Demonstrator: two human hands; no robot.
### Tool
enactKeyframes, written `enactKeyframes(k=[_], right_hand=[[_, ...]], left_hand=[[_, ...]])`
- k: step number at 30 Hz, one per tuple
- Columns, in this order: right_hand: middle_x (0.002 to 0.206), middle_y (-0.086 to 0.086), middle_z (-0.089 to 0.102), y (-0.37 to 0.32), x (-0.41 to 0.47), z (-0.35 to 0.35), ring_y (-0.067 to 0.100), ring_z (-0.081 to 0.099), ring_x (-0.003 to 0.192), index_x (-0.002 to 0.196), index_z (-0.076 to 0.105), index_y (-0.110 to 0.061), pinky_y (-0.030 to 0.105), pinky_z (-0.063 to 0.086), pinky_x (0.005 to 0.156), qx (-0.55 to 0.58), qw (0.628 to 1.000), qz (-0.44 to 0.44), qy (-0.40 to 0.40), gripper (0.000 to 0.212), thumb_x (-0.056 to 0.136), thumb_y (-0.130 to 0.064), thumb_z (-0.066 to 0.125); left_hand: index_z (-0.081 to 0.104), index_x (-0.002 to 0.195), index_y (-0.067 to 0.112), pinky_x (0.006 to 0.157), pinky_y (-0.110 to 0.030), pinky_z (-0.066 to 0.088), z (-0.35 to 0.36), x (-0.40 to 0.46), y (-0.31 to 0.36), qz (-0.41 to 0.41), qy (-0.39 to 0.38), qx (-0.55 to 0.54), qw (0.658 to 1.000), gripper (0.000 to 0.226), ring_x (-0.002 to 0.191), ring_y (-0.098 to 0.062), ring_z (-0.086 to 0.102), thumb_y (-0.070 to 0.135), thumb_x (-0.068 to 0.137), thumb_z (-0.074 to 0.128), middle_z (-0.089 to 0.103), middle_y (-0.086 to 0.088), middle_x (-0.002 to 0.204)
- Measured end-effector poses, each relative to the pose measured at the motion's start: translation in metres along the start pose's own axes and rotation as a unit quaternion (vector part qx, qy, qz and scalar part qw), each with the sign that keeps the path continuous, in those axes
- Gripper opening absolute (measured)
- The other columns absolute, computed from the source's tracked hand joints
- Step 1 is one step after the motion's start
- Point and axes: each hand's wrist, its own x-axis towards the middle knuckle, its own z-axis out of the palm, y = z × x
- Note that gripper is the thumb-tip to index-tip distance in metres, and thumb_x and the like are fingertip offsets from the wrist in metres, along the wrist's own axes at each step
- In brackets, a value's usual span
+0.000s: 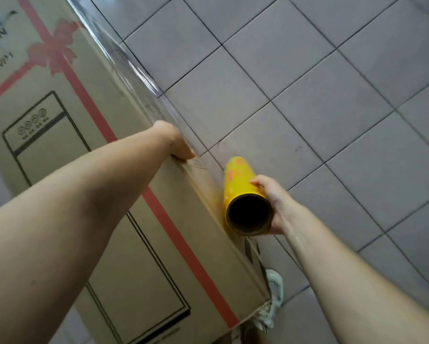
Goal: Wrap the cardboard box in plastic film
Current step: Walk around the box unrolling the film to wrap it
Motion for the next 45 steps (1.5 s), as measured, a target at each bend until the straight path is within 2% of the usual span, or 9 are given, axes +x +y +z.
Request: enactKeyframes(k=[6,12,15,19,21,25,37,40,45], right_hand=[[0.086,0.015,0.071,0.042,-0.009,-0.029,0.033,0.066,0.081,0.098,0.066,-0.014,0.045,0.053,0.083,0.138,0.986,0.086,-0.040,0.037,0.083,-0.046,0.055],[0.087,0.016,0.064,0.003,-0.024,-0.008,0.033,0.063,0.076,0.092,0.063,-0.013,0.045,0.054,0.080,-0.150,0.987,-0.050,0.032,0.016,0.090,-0.022,0.051],[0.128,0.023,0.059,-0.017,-0.025,0.012,0.036,0.058,0.117,0.125,0.059,-0.001,0.038,0.047,0.094,-0.320,0.930,-0.137,0.115,0.038,0.095,-0.012,0.039],[0.154,0.015,0.035,-0.017,-0.020,0.028,0.033,0.036,0.141,0.146,0.041,-0.008,0.039,0.032,0.114,-0.397,0.906,-0.136,0.050,0.068,0.097,-0.055,0.041],[0.148,0.015,0.044,-0.012,-0.023,0.026,0.033,0.045,0.132,0.144,0.041,-0.007,0.040,0.037,0.108,-0.397,0.913,-0.092,-0.001,0.078,0.091,-0.064,0.046],[0.077,0.015,0.058,0.006,-0.032,-0.008,0.028,0.056,0.064,0.100,0.051,0.000,0.032,0.046,0.062,-0.271,0.962,-0.005,-0.016,0.043,0.090,-0.040,0.063],[0.077,0.017,0.071,0.115,-0.035,-0.085,0.034,0.064,0.078,0.090,0.063,-0.008,0.048,0.051,0.076,0.163,0.979,0.121,0.018,0.047,0.083,-0.054,0.059],[0.093,0.018,0.069,0.105,-0.037,-0.079,0.035,0.065,0.086,0.097,0.062,-0.008,0.050,0.052,0.082,0.129,0.984,0.119,0.027,0.052,0.083,-0.058,0.059],[0.074,0.014,0.052,0.066,-0.045,-0.060,0.025,0.052,0.067,0.072,0.049,-0.010,0.033,0.042,0.076,-0.136,0.988,-0.003,0.080,0.031,0.099,-0.023,0.043]], left_hand=[[0.037,0.150,0.029,0.118,-0.046,0.026,-0.003,-0.003,0.001,0.005,0.000,0.012,1.000,0.087,0.144,-0.024,0.034,0.079,0.080,0.022,0.036,0.001,0.157],[0.049,0.143,0.019,0.114,-0.043,0.030,-0.010,-0.028,0.020,0.072,0.081,0.006,0.994,0.072,0.140,-0.024,0.040,0.065,0.097,0.016,0.045,-0.005,0.151],[0.030,0.154,0.021,0.120,-0.042,0.019,-0.011,-0.029,0.044,0.093,0.022,-0.056,0.994,0.081,0.147,-0.024,0.026,0.071,0.094,0.009,0.029,-0.004,0.160],[0.031,0.154,0.021,0.118,-0.044,0.024,0.008,-0.025,0.071,0.096,-0.017,-0.025,0.995,0.100,0.145,-0.026,0.030,0.081,0.078,0.005,0.031,-0.005,0.159],[0.037,0.150,0.024,0.116,-0.047,0.029,0.021,-0.018,0.072,0.120,-0.026,0.018,0.992,0.118,0.143,-0.026,0.035,0.084,0.055,0.001,0.036,-0.005,0.156],[0.036,0.151,0.022,0.118,-0.043,0.027,0.021,-0.021,0.071,0.085,-0.017,0.011,0.996,0.097,0.144,-0.025,0.033,0.078,0.075,0.016,0.034,-0.003,0.157],[0.030,0.154,0.024,0.119,-0.044,0.023,0.014,-0.026,0.071,0.063,-0.046,0.005,0.997,0.095,0.147,-0.024,0.028,0.082,0.079,0.022,0.027,-0.002,0.161],[0.031,0.153,0.026,0.119,-0.046,0.023,0.019,-0.016,0.069,0.086,-0.071,0.024,0.993,0.114,0.146,-0.024,0.029,0.088,0.059,0.018,0.030,0.000,0.160],[0.046,0.143,0.013,0.113,-0.043,0.030,0.003,-0.054,0.097,0.145,0.074,0.080,0.983,0.060,0.138,-0.027,0.041,0.050,0.103,0.021,0.043,-0.009,0.152]])
